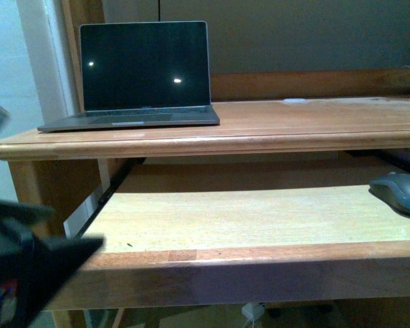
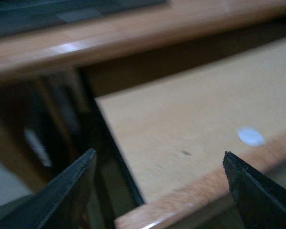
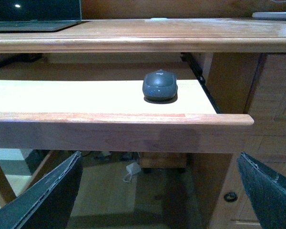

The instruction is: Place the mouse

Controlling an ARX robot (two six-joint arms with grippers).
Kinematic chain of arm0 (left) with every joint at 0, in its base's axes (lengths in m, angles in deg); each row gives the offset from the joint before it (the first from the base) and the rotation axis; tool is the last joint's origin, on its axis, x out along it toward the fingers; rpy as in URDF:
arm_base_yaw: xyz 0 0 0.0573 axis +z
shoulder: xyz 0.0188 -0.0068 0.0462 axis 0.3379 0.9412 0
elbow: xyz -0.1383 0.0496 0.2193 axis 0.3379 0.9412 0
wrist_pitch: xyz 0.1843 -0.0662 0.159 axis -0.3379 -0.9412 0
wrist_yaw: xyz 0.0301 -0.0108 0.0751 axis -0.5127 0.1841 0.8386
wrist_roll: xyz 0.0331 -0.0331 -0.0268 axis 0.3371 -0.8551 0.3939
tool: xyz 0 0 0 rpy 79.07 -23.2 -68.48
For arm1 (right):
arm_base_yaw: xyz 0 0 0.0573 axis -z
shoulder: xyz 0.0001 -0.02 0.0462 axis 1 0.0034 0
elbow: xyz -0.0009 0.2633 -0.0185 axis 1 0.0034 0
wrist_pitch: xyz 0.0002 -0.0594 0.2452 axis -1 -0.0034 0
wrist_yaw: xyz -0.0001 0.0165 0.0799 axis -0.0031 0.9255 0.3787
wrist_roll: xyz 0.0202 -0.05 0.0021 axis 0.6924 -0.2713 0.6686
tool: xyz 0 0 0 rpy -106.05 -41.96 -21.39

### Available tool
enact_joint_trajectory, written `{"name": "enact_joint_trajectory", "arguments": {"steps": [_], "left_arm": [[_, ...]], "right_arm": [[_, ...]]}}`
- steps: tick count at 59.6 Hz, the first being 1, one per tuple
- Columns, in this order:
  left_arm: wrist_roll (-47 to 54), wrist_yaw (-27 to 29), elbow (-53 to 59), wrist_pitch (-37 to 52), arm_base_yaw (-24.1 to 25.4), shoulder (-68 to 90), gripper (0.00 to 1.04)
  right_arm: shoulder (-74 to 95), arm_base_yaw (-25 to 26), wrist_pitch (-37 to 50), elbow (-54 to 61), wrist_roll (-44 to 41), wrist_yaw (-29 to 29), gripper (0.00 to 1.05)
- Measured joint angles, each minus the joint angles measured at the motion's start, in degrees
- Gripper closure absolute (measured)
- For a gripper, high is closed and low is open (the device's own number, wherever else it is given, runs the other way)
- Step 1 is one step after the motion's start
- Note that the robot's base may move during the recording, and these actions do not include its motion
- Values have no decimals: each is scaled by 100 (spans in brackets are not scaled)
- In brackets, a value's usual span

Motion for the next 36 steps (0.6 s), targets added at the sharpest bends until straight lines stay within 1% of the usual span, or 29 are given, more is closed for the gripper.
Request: {"name": "enact_joint_trajectory", "arguments": {"steps": [1,2,3,4,5,6,8,11,12,18,22,23,25,26,27,29,31,36], "left_arm": [[-61,378,166,-133,-9,-345,36],[-111,575,251,-238,-17,-538,38],[-173,901,402,-466,-24,-898,42],[-212,1150,553,-723,-24,-1268,45],[-254,1279,695,-964,-22,-1626,49],[-313,1311,874,-1215,-11,-2076,54],[-352,1283,1040,-1370,26,-2562,61],[-380,1228,1121,-1412,83,-2874,68],[-389,1178,1141,-1423,118,-2981,72],[-426,1023,1261,-1497,262,-3272,88],[-433,925,1373,-1574,367,-3427,100],[-435,909,1388,-1587,380,-3449,102],[-455,804,1440,-1641,470,-3547,102],[-459,715,1451,-1657,520,-3576,102],[-463,509,1480,-1687,647,-3630,102],[-463,343,1513,-1729,822,-3709,102],[-463,304,1550,-1770,964,-3794,102],[-468,273,1617,-1871,1062,-3976,102]], "right_arm": [[0,0,0,0,0,-4,7],[0,0,0,0,0,-7,7],[0,0,0,0,0,-17,7],[0,0,0,0,0,-15,7],[2,0,-2,0,2,-17,7],[131,-79,-153,-44,186,-348,7],[577,-210,-229,-225,538,-966,7],[1270,-170,81,-455,850,-1451,7],[1655,-140,313,-586,931,-1565,7],[3303,-114,1458,-1300,1119,-1746,7],[4463,-254,2129,-1932,1056,-1864,7],[4616,-282,2210,-2022,1045,-1899,7],[5206,-391,2485,-2367,907,-2035,7],[5333,-420,2522,-2448,890,-2048,7],[5598,-474,2555,-2638,848,-2061,7],[5958,-555,2559,-2914,774,-2087,7],[6474,-673,2568,-3257,629,-2173,7],[7394,-879,2500,-3877,275,-2371,7]]}}
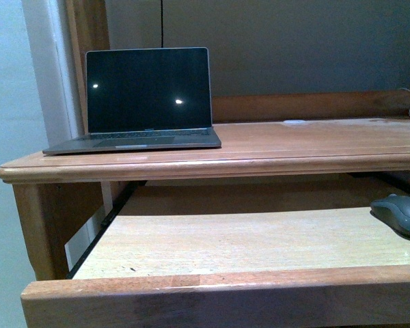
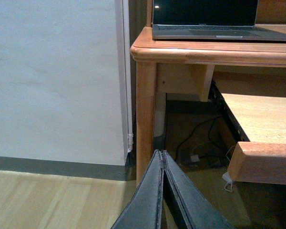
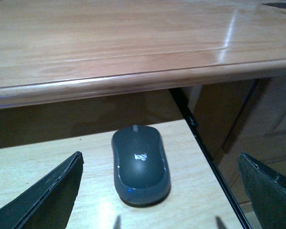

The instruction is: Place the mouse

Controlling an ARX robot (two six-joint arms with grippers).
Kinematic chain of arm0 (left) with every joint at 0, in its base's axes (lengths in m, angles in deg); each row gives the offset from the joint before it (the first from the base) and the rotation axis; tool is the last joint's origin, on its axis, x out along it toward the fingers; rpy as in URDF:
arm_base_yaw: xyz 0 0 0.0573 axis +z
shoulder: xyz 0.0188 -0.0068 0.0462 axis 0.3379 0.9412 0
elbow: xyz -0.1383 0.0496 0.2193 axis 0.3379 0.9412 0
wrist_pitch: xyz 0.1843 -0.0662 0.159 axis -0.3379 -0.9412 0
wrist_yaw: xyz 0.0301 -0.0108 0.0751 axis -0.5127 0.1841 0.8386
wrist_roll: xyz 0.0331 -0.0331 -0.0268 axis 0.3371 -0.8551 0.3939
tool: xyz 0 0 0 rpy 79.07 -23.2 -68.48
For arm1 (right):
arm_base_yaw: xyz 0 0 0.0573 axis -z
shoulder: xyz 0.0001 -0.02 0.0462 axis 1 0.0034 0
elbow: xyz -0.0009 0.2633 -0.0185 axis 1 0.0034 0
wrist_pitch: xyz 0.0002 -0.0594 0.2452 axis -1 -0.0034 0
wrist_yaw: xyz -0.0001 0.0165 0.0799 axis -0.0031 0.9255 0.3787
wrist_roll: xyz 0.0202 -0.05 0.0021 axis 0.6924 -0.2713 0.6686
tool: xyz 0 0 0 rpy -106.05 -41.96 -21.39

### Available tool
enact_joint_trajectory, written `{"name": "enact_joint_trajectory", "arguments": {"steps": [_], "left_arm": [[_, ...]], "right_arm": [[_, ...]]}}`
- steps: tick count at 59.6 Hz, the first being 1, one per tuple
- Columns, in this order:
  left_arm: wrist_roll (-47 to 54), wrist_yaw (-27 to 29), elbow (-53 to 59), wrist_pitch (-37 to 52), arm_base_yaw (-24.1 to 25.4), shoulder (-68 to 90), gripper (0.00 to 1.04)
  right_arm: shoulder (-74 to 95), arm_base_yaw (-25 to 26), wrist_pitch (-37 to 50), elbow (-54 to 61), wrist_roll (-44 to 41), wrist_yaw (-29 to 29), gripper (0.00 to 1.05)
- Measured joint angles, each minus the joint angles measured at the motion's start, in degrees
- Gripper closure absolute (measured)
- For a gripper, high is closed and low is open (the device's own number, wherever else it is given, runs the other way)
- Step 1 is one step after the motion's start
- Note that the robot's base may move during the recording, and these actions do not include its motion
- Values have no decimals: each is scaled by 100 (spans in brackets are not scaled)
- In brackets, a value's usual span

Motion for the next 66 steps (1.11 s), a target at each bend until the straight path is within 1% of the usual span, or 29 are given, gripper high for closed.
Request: {"name": "enact_joint_trajectory", "arguments": {"steps": [4,10,13,25,36,37,44,50,55,58,61,66], "left_arm": [[0,-28,68,-127,4,-192,102],[0,-28,127,-249,7,-382,102],[2,-31,142,-323,7,-476,102],[-2,-33,356,-374,7,-761,102],[-2,-31,356,-616,11,-1027,102],[-2,-31,352,-1696,11,-2046,102],[-2,-31,352,-1720,11,-2094,102],[-2,-31,352,-1725,11,-2107,102],[-2,-31,352,-1731,11,-2107,102],[-2,-31,352,-1731,11,-2107,102],[-2,-31,352,-1731,11,-2107,102],[-2,-31,352,-1731,11,-2107,102]], "right_arm": [[691,-129,-170,-612,-557,-275,7],[1169,-120,-308,-986,-901,-391,7],[1349,-87,-428,-1110,-1032,-374,7],[1683,0,-455,-1202,-1274,-188,7],[2013,24,-450,-1335,-1294,44,7],[2586,83,-538,-1775,-1292,-76,7],[2693,114,-621,-1904,-1281,-160,8],[2715,149,-691,-1930,-1207,-105,20],[2704,184,-719,-1906,-1141,-37,34],[2662,208,-750,-1875,-1113,31,40],[2597,234,-800,-1843,-1091,98,43],[2389,282,-918,-1698,-1021,243,45]]}}
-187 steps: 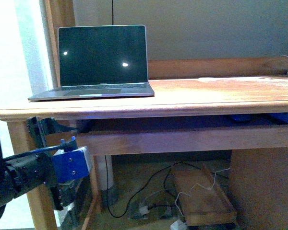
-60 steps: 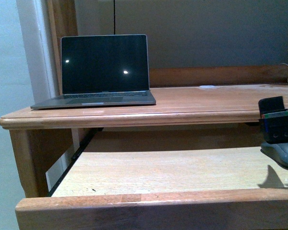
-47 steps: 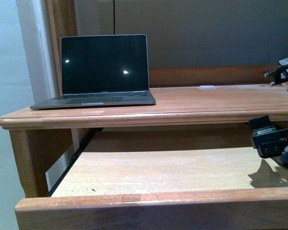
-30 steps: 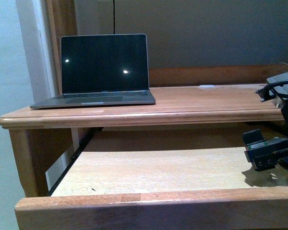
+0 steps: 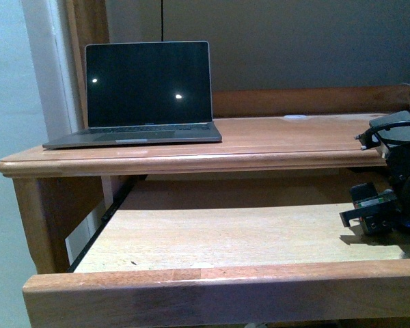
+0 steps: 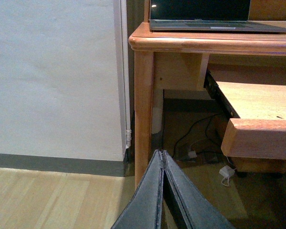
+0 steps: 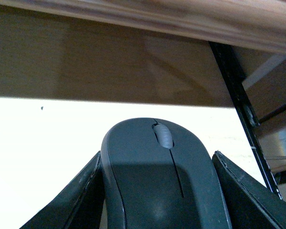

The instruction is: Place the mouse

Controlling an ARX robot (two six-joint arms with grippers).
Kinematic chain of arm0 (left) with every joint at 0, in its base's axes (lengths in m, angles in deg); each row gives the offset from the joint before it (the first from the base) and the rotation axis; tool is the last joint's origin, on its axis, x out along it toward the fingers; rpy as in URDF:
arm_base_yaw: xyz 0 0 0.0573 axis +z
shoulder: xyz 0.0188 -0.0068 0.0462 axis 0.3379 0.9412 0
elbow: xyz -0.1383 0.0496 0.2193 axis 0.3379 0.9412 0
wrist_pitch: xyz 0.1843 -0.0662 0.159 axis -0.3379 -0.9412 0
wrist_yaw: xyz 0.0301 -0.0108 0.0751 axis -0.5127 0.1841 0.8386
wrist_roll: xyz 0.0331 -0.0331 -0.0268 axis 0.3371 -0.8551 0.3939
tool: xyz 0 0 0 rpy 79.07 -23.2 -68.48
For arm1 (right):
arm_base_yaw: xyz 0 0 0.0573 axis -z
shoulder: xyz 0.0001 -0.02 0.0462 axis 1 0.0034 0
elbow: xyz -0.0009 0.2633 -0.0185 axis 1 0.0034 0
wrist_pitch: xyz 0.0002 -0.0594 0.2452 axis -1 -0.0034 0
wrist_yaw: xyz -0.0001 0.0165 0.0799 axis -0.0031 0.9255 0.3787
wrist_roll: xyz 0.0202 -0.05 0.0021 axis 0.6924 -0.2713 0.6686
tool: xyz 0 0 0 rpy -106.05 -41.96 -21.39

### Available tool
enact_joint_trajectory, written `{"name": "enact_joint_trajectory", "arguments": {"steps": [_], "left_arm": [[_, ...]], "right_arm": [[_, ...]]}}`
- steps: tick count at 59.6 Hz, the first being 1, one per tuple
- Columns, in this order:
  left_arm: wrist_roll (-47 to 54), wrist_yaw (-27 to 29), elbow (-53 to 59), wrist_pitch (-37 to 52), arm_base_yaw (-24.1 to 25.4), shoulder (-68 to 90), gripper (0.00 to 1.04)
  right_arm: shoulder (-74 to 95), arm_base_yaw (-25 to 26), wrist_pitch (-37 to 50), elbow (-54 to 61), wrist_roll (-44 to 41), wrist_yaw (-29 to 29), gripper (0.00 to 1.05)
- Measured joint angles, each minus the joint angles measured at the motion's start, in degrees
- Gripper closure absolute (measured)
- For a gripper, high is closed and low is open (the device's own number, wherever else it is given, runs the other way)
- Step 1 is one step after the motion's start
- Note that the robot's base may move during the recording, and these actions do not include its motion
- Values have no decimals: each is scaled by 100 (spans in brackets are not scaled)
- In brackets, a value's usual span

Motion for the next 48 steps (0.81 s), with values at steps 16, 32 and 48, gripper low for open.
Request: {"name": "enact_joint_trajectory", "arguments": {"steps": [16,32,48], "left_arm": [[0,0,0,0,0,0,102],[-7,0,0,0,0,0,62],[-7,0,0,0,0,0,18]], "right_arm": [[-1152,-79,-715,345,409,448,45],[-1362,-848,-927,-984,317,-87,45],[918,-1228,-1532,-3530,348,-1285,45]]}}
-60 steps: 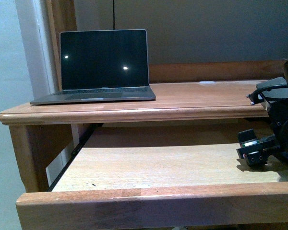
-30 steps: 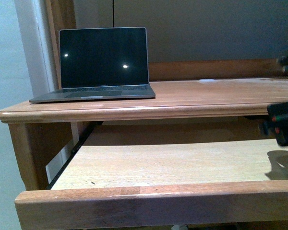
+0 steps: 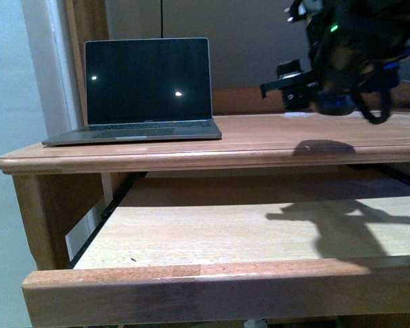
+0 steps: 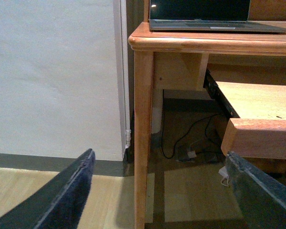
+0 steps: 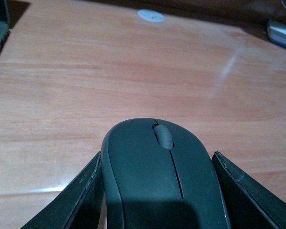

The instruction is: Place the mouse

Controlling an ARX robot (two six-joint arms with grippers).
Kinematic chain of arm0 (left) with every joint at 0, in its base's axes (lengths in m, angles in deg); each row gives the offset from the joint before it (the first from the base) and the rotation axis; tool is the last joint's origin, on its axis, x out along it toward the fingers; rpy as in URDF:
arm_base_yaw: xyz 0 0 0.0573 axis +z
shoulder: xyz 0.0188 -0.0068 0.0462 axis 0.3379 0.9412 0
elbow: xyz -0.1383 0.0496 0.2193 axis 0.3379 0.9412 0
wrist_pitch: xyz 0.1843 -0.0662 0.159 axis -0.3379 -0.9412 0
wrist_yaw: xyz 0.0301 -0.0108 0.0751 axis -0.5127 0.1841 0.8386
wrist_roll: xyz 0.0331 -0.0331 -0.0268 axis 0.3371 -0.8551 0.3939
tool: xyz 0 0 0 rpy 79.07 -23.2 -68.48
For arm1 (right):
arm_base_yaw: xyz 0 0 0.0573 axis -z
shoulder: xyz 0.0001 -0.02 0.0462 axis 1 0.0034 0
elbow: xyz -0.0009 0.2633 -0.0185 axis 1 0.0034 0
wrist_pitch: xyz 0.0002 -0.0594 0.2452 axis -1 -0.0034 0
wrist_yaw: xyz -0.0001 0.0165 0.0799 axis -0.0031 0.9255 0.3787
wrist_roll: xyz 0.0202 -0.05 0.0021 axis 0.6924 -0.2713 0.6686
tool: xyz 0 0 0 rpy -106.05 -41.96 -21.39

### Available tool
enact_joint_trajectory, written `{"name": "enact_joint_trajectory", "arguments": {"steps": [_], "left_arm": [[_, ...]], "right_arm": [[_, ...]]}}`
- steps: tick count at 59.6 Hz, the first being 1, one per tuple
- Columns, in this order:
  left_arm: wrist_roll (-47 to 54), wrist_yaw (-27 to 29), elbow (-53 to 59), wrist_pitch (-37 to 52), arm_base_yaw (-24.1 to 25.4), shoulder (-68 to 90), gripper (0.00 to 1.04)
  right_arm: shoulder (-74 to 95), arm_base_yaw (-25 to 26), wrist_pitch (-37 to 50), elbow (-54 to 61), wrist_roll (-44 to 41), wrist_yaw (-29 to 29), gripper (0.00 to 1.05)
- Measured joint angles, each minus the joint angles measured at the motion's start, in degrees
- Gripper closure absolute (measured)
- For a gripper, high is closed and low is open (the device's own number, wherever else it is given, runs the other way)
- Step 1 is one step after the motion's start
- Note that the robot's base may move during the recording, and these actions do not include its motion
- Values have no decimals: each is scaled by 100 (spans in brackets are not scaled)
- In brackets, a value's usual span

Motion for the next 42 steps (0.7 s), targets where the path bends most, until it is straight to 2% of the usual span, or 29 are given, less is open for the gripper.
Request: {"name": "enact_joint_trajectory", "arguments": {"steps": [2,5,16,29,42], "left_arm": [[0,0,0,0,0,0,11],[2,0,0,0,0,0,6],[0,0,0,0,0,0,8],[0,0,0,0,0,0,8],[0,0,0,0,0,0,8]], "right_arm": [[354,-33,-136,-393,15,-144,45],[686,-68,-236,-772,15,-289,45],[1827,-201,-496,-2218,4,-721,45],[2719,-413,-1001,-3519,-59,-756,45],[2796,-505,-271,-3364,-227,-763,11]]}}
